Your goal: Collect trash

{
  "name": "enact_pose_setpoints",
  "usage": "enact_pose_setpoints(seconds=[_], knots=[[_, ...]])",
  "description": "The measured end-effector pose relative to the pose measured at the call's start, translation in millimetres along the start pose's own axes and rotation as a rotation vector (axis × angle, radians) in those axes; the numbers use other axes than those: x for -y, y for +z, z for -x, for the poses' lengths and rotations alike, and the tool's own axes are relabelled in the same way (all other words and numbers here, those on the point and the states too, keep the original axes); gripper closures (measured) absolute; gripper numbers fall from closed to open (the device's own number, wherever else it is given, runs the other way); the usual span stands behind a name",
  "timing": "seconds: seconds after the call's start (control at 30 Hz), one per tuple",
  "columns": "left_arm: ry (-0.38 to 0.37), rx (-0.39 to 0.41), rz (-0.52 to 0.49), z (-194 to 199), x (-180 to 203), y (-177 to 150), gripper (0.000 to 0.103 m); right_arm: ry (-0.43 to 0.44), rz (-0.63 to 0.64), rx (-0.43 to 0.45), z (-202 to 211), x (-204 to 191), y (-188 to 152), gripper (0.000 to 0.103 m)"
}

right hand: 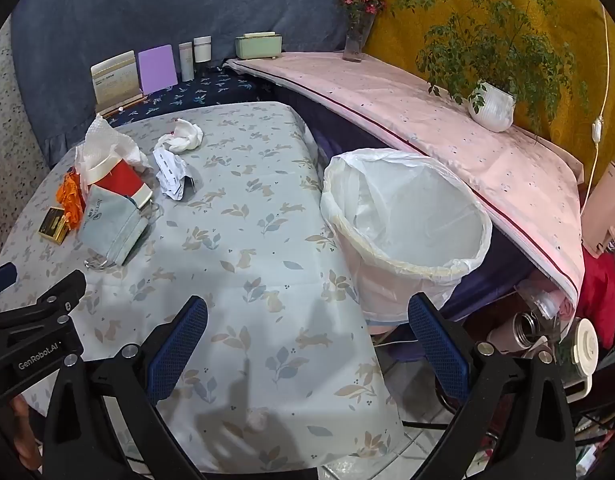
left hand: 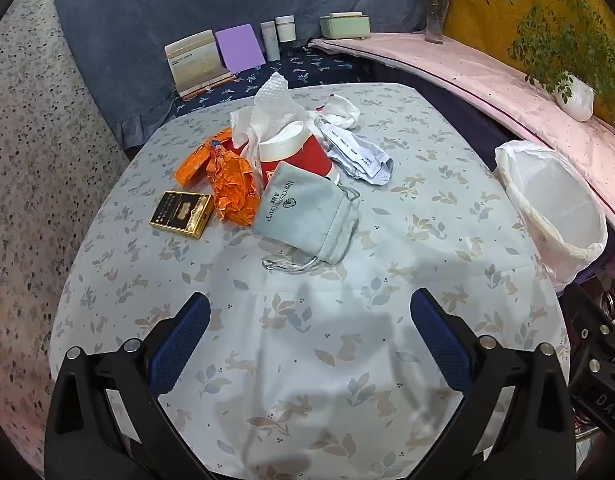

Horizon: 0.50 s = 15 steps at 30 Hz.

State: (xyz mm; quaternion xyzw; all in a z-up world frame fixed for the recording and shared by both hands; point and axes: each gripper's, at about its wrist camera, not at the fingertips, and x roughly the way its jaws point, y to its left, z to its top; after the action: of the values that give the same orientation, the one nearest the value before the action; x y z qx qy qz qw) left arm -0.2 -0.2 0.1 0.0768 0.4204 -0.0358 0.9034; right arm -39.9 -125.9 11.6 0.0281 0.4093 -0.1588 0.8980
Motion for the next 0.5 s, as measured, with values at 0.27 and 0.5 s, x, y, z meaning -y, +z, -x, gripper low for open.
enact_pose_setpoints(seconds=[0.27,0.5], knots=[[0.007,0.006,0.005,2.8,0.6,-1.7,0.007,0.004,-0.001,-0.001,1.5,-2.5,-0.6,0.007],[0.003,-0.002,0.022,2.1,-6.9,-3.1,0.007,0.002,0.004,0.004,4.2,-3.0,-0.8,0.007]])
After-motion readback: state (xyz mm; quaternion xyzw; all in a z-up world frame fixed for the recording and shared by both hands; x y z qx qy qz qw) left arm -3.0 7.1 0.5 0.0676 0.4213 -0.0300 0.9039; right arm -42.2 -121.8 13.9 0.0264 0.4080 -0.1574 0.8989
